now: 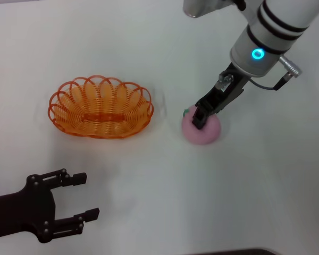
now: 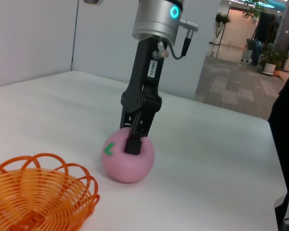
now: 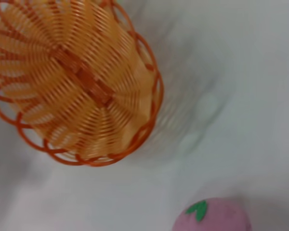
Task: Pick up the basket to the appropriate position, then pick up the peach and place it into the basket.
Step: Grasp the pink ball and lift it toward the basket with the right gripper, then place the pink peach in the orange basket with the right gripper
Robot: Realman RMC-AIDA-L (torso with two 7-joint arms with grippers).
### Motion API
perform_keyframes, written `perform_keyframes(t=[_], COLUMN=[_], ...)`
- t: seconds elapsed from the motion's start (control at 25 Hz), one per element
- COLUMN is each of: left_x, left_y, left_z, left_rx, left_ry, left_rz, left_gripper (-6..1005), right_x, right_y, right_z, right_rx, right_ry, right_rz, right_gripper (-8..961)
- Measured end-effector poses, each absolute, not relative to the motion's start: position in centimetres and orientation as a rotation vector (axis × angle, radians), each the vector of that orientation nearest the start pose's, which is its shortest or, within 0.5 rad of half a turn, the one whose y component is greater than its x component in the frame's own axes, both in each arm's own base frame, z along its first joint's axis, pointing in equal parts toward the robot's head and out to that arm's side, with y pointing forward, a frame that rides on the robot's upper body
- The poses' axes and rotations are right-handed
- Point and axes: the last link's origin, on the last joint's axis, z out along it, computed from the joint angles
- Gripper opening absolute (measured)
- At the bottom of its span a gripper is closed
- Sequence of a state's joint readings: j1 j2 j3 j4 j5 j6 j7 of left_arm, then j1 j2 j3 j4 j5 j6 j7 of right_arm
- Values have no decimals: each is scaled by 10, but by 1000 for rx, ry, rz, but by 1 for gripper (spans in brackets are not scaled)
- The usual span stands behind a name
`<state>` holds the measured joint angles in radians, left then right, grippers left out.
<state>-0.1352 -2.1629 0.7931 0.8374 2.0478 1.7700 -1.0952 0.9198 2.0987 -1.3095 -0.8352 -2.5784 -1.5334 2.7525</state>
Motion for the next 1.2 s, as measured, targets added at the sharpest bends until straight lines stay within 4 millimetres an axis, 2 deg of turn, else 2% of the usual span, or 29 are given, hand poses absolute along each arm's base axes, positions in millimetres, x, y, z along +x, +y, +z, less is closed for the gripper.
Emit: perform_keyframes(t=[0.16,0.32,0.48,0.68,0.88,1.08,1.2], left_x=[-316,-316,-316,-316,-316,-316,-316], left_y=[197,197,198,199,200,201,202], left_z=[-18,-18,-18,-18,-18,-19,-19], left_rx=[-2848,-2849,-2848,-2845,-2841,-2835,-2832], left_ry=[-491,-491,-491,-490,-493,-497,-497], left_rz=[-652,-652,-651,-646,-645,-651,-646], left_gripper=[745,746,746,746,746,746,746], right_x=[157,141,124,104,93,97,103], right_y=[374,378,380,383,389,394,398], right_z=[-40,-22,-16,-33,-52,-66,-73], right_rx=[-2635,-2725,-2805,-2863,-2848,-2817,-2800], right_ry=[1367,1362,1318,1190,1071,1032,1031], right_rz=[-553,-380,-226,-161,-134,-147,-135], right_gripper=[348,292,259,185,146,206,278])
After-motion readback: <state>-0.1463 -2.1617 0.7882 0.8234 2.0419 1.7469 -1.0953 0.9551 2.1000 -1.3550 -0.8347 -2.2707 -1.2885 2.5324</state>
